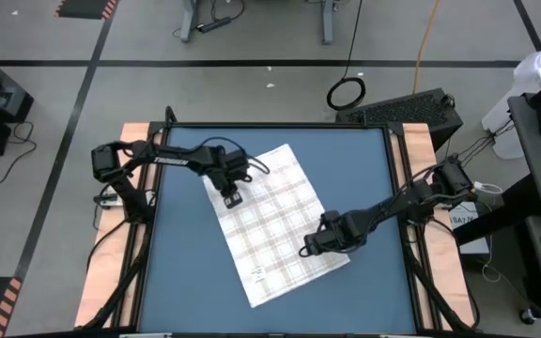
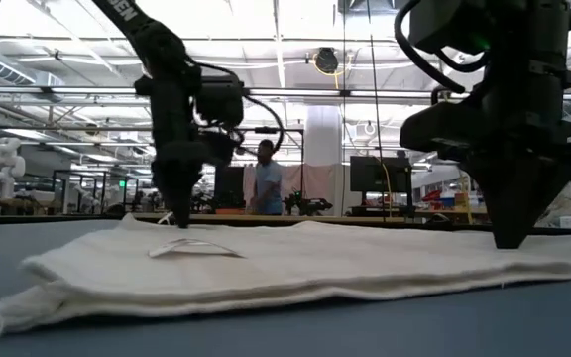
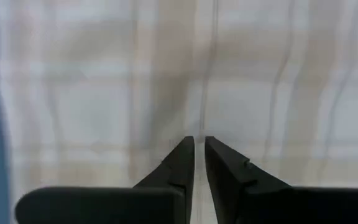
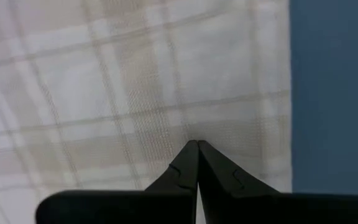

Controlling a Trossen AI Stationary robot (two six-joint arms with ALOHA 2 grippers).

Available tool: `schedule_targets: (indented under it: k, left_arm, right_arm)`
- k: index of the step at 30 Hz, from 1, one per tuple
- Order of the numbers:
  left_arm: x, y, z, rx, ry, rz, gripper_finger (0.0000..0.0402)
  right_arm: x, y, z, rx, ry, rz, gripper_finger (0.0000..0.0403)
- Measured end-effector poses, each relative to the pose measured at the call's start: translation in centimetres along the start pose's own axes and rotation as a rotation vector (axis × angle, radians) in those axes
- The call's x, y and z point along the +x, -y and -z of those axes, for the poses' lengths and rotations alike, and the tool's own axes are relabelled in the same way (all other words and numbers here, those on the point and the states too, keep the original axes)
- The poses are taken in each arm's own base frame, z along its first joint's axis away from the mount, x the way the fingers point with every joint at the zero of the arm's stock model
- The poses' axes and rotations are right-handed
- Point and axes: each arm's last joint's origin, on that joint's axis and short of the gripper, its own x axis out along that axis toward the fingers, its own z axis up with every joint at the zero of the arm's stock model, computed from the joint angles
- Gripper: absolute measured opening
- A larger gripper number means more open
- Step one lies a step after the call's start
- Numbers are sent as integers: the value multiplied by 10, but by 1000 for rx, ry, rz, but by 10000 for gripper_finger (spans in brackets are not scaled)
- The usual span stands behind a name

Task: Roll towel
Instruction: Fold the white towel

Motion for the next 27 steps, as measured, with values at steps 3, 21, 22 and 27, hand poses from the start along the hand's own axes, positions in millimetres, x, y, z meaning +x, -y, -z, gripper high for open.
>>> schedule_targets:
  k: [3,21,22,27]
  left_arm:
    - [-13,-1,-9,-9,1,26,43]
    - [-91,45,15,472,-118,373,122]
    - [-94,51,18,521,-101,378,129]
    - [-102,89,28,750,-4,416,150]
  right_arm:
    - [-2,-2,-3,-16,3,-7,0]
    - [-52,-36,-2,-396,125,-519,0]
    - [-55,-41,1,-394,135,-582,0]
    - [-70,-61,18,-295,206,-875,0]
